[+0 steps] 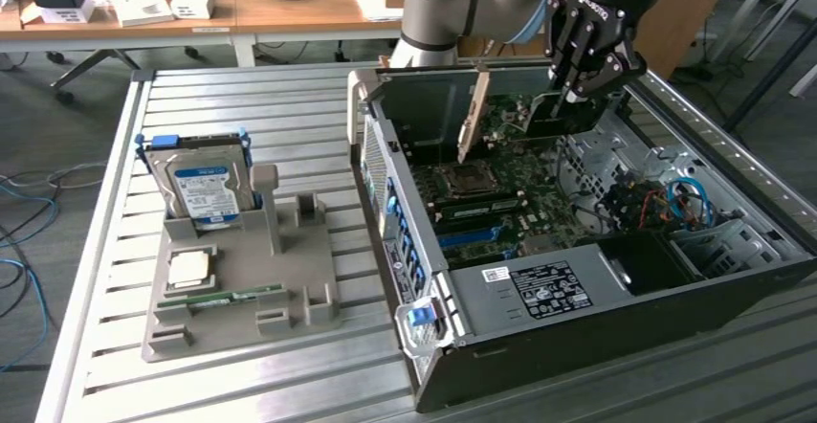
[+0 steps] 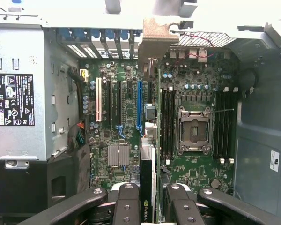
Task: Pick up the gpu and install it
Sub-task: 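Insert the gpu into the slot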
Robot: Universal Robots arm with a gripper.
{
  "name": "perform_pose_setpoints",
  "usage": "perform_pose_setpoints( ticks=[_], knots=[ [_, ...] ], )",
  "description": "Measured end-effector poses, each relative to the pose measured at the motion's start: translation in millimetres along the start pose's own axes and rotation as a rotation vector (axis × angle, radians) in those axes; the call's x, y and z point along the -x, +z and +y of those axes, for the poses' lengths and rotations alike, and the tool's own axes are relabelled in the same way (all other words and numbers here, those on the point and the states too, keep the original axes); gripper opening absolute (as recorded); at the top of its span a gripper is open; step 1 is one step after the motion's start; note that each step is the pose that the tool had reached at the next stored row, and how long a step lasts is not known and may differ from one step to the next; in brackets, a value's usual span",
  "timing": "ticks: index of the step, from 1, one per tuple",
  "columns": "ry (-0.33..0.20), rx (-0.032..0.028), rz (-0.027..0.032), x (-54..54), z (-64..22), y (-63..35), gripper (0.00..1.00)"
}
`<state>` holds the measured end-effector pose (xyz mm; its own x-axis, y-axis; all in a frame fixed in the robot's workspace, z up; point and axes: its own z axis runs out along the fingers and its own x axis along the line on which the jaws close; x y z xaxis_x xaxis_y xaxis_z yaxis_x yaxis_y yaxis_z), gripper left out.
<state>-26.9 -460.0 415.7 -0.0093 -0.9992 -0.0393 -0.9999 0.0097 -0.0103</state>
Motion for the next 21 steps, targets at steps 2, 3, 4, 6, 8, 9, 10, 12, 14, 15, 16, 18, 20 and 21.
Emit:
perform_pose_setpoints(
  ticks=[2, 3, 4, 6, 8, 9, 10, 12, 14, 15, 16, 18, 20, 21],
  knots=[
    [0.0, -0.0001, -0.0001, 0.0, 1.5, 0.1, 0.26],
    [0.0, -0.0001, -0.0002, 0.0, 2.6, 0.1, 0.26],
    [0.001, -0.0001, -0.0002, 0.0, 2.8, 0.1, 0.26],
    [0.0, 0.0, 0.0, 0.0, 2.8, 0.0, 0.26],
    [0.0, 0.0, 0.0, 0.0, 3.1, 0.1, 0.26],
    [0.001, -0.0001, 0.0, 0.0, 3.5, 0.1, 0.26],
    [0.001, 0.0, 0.0, 0.0, 3.5, 0.1, 0.26],
    [0.001, 0.0, 0.0001, 0.0, 4.3, 0.1, 0.26],
    [0.001, 0.0, 0.0001, 0.0, 4.3, 0.1, 0.26],
    [0.001, -0.0001, 0.0, 0.0, 4.3, 0.2, 0.26],
    [0.001, 0.0, -0.0001, 0.0, 4.3, 0.2, 0.26],
    [0.001, 0.0, 0.0, 0.0, 4.4, 0.2, 0.26],
    [0.001, 0.0, 0.0, 0.0, 4.9, 0.3, 0.26],
    [0.001, 0.0, 0.0, 0.0, 5.6, 0.4, 0.26]
  ],
)
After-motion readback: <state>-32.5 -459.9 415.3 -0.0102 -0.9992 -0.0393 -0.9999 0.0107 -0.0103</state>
